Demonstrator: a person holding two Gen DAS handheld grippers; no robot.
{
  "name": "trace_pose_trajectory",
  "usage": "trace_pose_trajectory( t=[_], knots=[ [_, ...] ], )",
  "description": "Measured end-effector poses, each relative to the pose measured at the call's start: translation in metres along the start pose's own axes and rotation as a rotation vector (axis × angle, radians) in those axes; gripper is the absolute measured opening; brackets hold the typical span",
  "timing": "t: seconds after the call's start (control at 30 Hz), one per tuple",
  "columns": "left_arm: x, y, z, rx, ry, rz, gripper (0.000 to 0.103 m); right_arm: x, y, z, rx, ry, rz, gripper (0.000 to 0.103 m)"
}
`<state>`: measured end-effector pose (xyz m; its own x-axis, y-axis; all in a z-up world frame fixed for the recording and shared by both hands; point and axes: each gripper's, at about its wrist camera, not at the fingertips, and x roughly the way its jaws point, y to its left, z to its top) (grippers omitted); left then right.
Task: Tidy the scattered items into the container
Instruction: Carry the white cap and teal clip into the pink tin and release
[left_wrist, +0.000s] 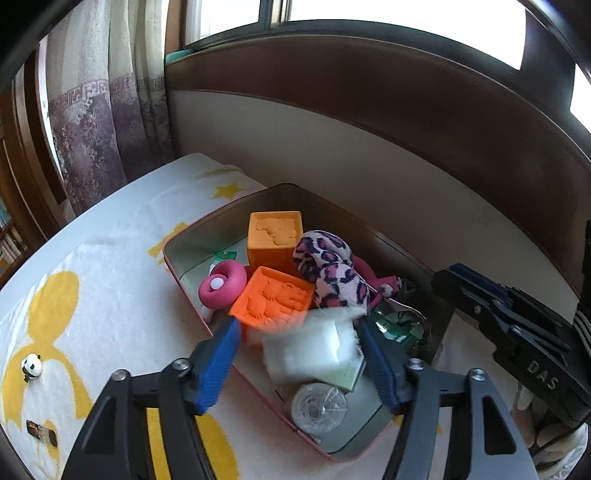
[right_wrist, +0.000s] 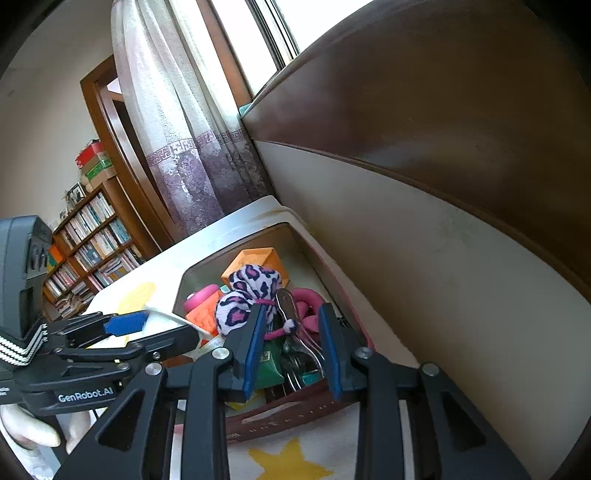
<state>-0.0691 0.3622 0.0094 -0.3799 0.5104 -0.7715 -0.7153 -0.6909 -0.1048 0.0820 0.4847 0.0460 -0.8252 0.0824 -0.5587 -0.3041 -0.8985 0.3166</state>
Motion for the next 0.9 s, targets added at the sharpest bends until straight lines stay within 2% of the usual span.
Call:
trace_pose_trajectory(
  t=[0.17, 0.5, 0.9],
  knots=[
    [-0.003, 0.014, 0.003, -0.048, -0.016, 0.019, 0.068, 0.001, 0.003, -0.001, -0.006, 0.002, 0.009, 0.033],
    [-0.023, 0.023, 0.0, -0.053, -0.054, 0.012, 0.068, 0.007, 0.006, -0.004, -0.013, 0.023, 0.017, 0.033],
    [-0.036, 0.045, -0.033, -0.076, -0.033, 0.051, 0.068, 0.011, 0.007, -0.007, -0.012, 0.036, 0.026, 0.033]
  ],
)
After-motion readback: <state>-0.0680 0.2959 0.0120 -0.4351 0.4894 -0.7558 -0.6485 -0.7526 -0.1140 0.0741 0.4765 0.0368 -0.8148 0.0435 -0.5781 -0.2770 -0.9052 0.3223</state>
